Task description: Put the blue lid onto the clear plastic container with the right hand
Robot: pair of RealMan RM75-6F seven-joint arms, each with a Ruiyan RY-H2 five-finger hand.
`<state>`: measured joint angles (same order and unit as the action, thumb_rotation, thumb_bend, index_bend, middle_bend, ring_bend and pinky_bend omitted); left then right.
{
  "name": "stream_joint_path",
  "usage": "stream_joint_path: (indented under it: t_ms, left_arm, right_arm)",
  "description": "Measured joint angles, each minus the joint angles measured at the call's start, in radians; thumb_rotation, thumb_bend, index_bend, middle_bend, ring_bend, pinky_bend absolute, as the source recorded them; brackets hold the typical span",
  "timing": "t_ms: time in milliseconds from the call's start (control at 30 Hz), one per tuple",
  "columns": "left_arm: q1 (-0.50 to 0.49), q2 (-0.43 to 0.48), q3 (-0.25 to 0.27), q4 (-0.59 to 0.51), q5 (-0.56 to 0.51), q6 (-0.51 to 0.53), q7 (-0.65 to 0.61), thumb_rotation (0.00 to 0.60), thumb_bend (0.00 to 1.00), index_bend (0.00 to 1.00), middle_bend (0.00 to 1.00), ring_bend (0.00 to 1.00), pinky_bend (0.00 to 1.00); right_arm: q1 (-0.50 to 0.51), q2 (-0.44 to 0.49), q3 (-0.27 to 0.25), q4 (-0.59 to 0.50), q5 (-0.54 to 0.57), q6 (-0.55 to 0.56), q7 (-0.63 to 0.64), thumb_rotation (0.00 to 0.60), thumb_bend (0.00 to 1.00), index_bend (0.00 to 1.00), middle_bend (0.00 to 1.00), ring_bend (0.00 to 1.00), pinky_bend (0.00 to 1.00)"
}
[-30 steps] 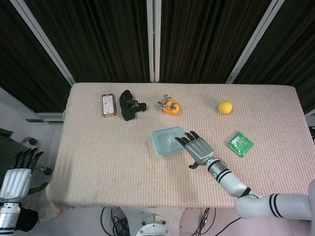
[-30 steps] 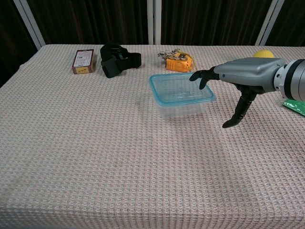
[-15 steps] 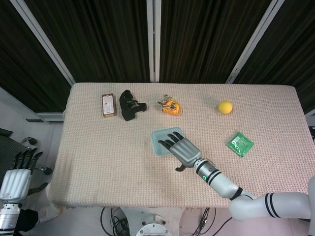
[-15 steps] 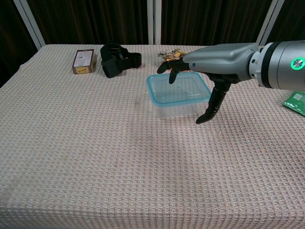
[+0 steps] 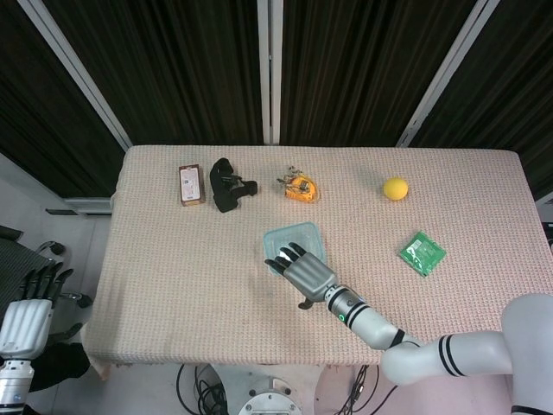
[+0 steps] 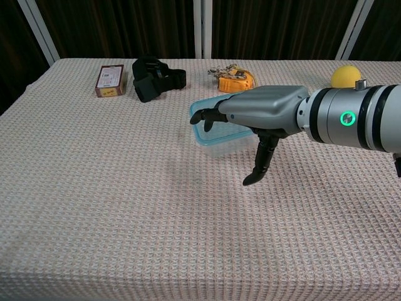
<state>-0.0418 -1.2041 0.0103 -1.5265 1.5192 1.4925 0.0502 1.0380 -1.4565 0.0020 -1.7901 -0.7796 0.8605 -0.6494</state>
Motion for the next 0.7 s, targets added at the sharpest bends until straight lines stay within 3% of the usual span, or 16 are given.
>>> stream_joint_path:
  t_ms: [300,500,700]
  left_arm:
    - [-0.003,0.000,-0.002,-0.001,0.002,-0.003,0.002,0.600,0.07,0.13,0.03,0.00,0.00]
    - [-0.003,0.002,-0.003,-0.005,0.002,-0.004,0.006,0.600,0.07,0.13,0.03,0.00,0.00]
    - [-0.006,0.003,-0.003,-0.016,-0.001,-0.011,0.019,0.600,0.07,0.13,0.03,0.00,0.00]
  right_arm:
    - [-0.013,0.017,0.006,-0.017,-0.024,0.019,0.033,0.600,0.00,0.00,0.16,0.00,0.00]
    - [-0.028,0.076,0.059,-0.036,-0.062,0.036,0.101,0.600,0.00,0.00,0.14,0.00,0.00]
    - [0.008,0.074,0.093,0.017,0.008,-0.003,0.106,0.600,0.00,0.00,0.14,0.00,0.00]
